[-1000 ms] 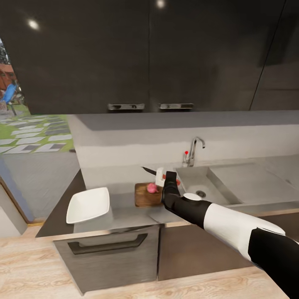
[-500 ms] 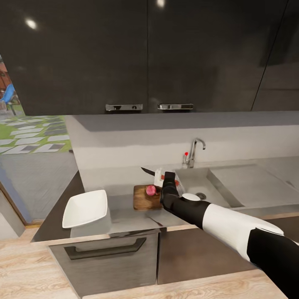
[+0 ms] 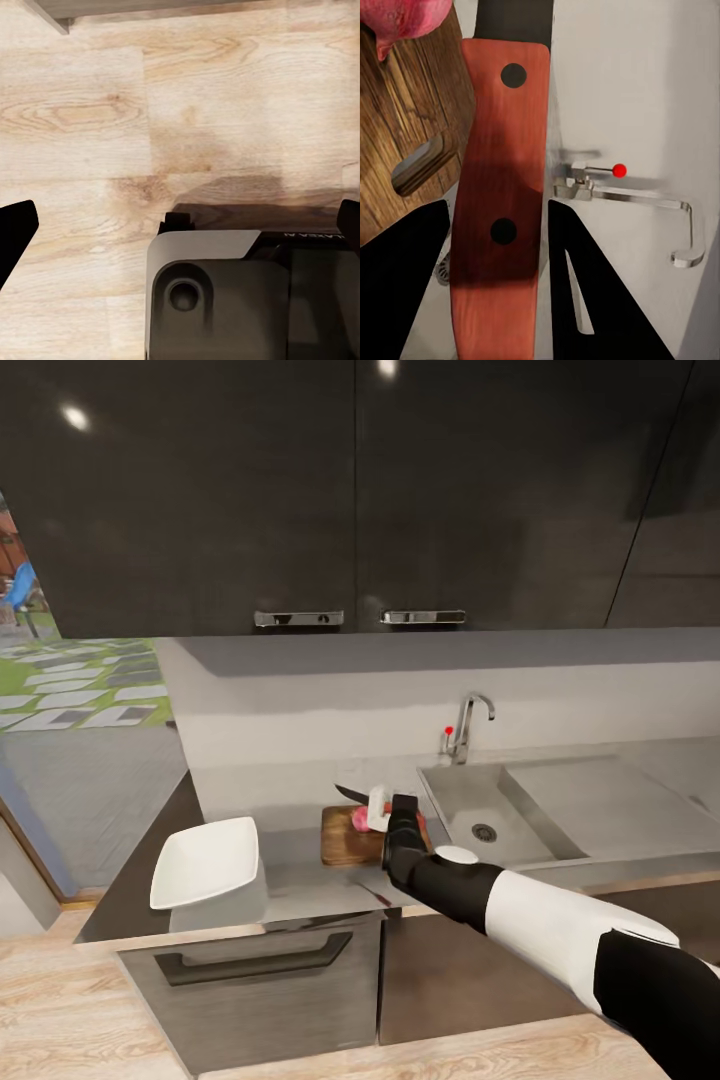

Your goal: In the kitchen, take the Vidalia onion out of the sink, dice it on the chopping board with the paring knife, put the diced onion into the bowl on the countertop, then place both the paring knife and the chopping board into the sink.

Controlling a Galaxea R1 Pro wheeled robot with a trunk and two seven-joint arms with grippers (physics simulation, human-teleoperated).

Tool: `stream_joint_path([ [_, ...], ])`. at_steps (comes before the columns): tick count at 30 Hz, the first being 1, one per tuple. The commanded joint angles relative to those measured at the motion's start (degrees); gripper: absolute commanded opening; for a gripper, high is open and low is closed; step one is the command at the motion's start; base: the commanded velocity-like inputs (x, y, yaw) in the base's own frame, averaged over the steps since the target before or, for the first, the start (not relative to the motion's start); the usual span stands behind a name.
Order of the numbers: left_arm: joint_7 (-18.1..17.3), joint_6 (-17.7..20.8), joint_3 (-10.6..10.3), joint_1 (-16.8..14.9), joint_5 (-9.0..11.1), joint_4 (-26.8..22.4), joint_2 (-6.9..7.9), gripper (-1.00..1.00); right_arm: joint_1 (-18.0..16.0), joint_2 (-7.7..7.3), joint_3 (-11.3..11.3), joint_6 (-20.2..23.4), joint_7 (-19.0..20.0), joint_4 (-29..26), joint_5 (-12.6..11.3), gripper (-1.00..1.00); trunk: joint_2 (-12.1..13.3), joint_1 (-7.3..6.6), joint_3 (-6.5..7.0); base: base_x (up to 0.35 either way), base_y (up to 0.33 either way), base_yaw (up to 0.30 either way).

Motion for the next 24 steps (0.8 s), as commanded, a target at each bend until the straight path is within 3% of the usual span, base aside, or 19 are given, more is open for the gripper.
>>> stream_joint_path([
  [1, 0.1, -0.4, -0.2, -0.1, 0.4, 0.3, -0.01, 1.0, -0.1, 0.0, 0.3, 0.3, -0.2, 0.0, -0.1, -1.0, -0.1, 0.04, -0.14, 0.0, 0.0, 0.0],
  [24, 0.0, -0.4, -0.2, -0.1, 0.4, 0.3, -0.01, 1.0, 0.0, 0.49, 0.4, -3.0, -0.4, 3.6, 0.0, -1.0, -0.1, 0.04, -0.14, 0.0, 0.0, 0.0],
])
